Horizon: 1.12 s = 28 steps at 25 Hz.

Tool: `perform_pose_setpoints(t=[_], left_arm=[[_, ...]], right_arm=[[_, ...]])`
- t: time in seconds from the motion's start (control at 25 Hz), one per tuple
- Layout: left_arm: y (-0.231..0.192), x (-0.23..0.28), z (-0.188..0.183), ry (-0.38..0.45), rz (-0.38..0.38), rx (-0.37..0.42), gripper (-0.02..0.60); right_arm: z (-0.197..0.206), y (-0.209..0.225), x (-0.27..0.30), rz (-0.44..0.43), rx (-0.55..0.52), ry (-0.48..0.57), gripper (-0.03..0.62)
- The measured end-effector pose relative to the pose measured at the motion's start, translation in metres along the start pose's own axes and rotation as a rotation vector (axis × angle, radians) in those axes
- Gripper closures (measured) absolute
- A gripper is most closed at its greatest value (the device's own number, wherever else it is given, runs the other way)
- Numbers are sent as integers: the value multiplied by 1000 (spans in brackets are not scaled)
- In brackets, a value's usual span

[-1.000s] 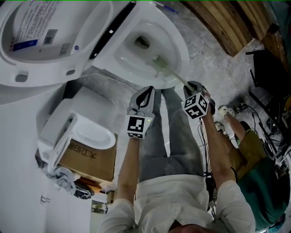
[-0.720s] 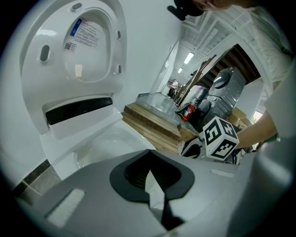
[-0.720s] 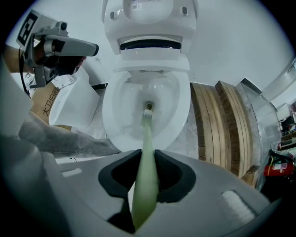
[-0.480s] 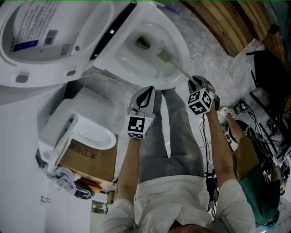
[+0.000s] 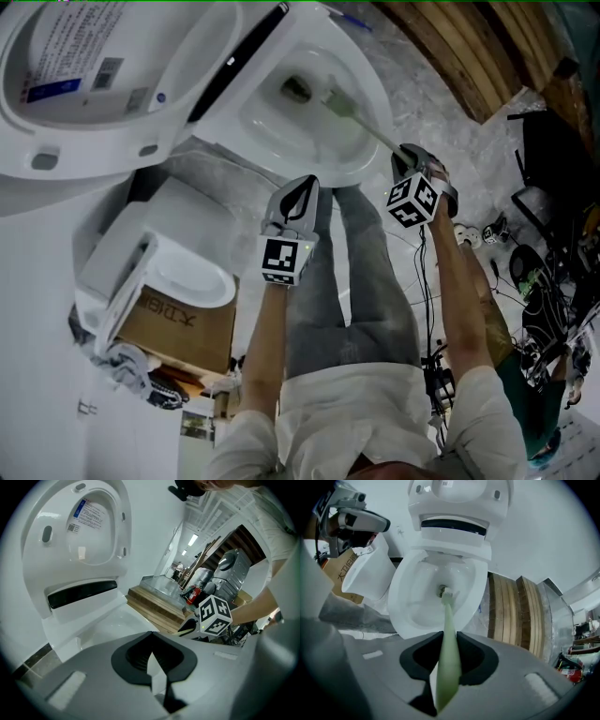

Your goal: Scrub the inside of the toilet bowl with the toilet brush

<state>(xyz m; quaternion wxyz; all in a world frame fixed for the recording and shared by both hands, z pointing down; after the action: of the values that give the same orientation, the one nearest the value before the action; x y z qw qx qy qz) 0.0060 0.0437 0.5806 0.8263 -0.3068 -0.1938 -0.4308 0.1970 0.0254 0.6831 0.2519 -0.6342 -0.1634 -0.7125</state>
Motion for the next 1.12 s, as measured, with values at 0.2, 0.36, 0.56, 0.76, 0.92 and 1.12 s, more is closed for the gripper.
perform_pose_setpoints(t=[0.2, 0.36, 0.56, 0.76, 0.92, 1.12], left_arm=[[-7, 5, -3, 6, -11, -10, 563], [-14, 10, -4, 5, -20, -17, 563], [-22, 18, -7, 5, -32, -16, 563], [-28, 25, -11, 13, -37, -25, 563], [-30, 27, -13, 19, -40, -36, 563], [-34, 25, -11, 17, -47, -48, 563]], right_arm=[[-12, 12, 6, 25, -75, -2, 505], [-24, 19, 13, 40, -131, 0, 505], [-40, 28, 20, 57, -166, 12, 505], [-56, 35, 25, 70, -189, 22, 505], [-67, 40, 31, 67, -200, 16, 505], [-81, 44, 39, 47, -193, -1, 505]])
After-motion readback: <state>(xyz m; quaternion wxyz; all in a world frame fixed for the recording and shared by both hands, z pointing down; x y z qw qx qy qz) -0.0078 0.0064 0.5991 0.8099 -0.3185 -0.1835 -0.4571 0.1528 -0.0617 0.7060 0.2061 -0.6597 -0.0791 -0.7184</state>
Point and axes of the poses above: the fingertips, and each gripper's own axes: x forward along the fingers, y to its right, z out of its underside, the point moved 1 cm from there along -x, backward along the fingers, and after that the axes turned 4 degrees about x, right-handed, at the moved point
